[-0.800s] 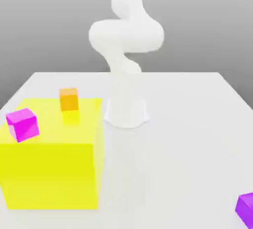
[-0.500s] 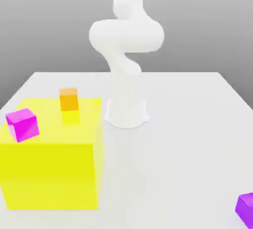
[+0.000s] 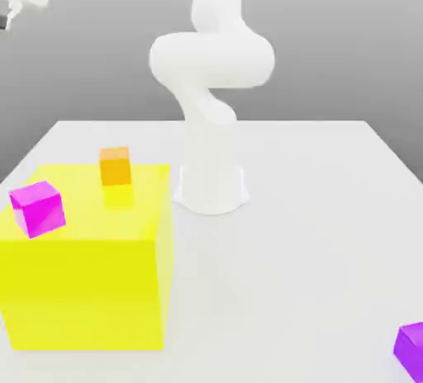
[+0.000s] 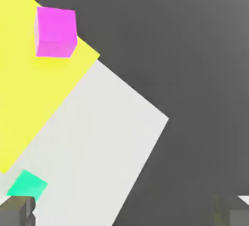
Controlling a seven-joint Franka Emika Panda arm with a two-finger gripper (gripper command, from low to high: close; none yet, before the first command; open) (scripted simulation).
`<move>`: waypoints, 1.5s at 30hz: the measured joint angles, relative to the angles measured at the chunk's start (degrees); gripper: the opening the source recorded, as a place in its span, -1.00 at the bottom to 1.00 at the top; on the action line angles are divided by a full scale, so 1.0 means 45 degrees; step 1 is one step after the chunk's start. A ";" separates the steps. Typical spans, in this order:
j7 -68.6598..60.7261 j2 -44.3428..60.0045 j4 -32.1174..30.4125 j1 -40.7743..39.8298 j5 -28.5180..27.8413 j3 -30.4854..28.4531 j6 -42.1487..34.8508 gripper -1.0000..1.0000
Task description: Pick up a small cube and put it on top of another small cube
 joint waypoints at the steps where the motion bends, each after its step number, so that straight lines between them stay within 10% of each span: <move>1: -0.0558 0.0184 -0.0105 0.0122 -0.0303 -0.0500 0.0134 0.00; 22: -0.5510 0.2006 -0.0345 1.0581 -0.9187 -1.4464 0.3427 0.00; 23: -0.5271 0.1752 -0.0212 1.0909 -0.9639 -1.4914 0.3476 -1.00; 31: -0.5448 0.1887 -0.0319 1.0623 -0.9345 -1.4528 0.3329 -1.00; 45: -0.7313 0.0345 -0.1713 0.2884 -0.4551 -0.4512 -0.1219 -1.00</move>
